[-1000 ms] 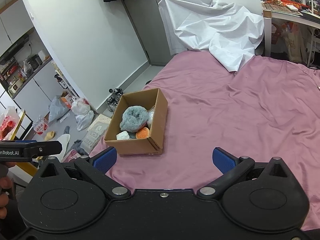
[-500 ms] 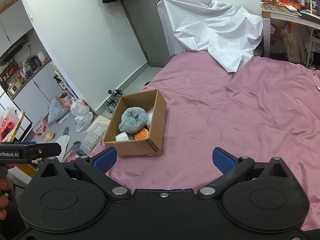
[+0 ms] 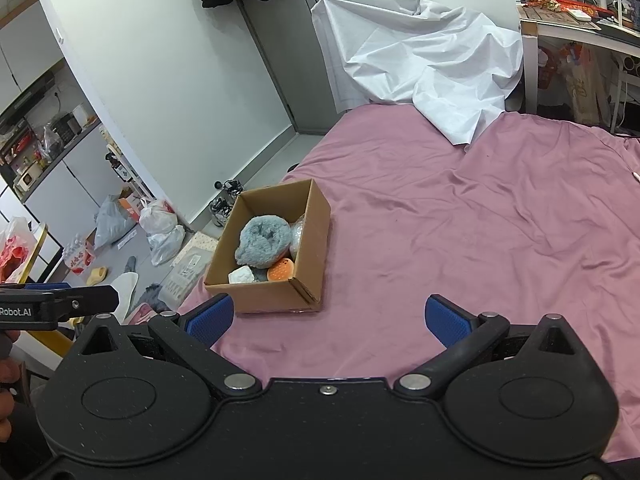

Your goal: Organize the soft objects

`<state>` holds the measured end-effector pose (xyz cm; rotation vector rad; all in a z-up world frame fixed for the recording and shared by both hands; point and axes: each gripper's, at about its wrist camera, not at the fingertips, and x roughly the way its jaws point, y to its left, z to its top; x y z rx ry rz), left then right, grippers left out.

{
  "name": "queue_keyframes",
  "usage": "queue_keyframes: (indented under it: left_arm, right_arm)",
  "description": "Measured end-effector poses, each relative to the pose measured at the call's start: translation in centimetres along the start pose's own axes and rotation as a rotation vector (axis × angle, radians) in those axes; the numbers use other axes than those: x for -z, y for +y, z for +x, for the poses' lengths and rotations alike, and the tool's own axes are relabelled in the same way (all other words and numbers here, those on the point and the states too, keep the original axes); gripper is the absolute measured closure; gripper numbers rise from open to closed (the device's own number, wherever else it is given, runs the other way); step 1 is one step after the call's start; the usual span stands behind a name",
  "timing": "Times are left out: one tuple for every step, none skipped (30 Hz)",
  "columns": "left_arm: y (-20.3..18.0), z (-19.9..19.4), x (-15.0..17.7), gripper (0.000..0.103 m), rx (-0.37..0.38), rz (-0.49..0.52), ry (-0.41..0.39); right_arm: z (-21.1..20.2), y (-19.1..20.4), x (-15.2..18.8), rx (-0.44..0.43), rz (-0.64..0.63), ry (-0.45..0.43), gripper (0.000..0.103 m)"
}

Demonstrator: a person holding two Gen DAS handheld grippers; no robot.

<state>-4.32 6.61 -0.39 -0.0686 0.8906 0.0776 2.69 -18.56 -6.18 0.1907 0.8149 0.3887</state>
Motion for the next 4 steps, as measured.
queue_keyframes:
  left_arm:
    - [0.02,-0.02,-0.04,0.001,0.002,-0.002,0.002]
    - [0.01,-0.01,-0.08,0.001,0.006,-0.002,0.003]
    - [-0.01,-0.03,-0.07,0.001,0.009,-0.001,0.005]
    - [-0.02,0.0,-0.1,0.001,0.011,0.001,0.009]
  right_arm:
    - [0.01,-0.01,0.0,0.0,-0.001,0.0,0.0]
    - [0.02,-0.02,-0.01,0.002,-0.001,0.0,0.0]
    - [0.04,-0.05,0.0,0.004,-0.002,0.001,0.0]
    - [0.09,-0.09,0.06,0.008,-0.001,0.001,0.0]
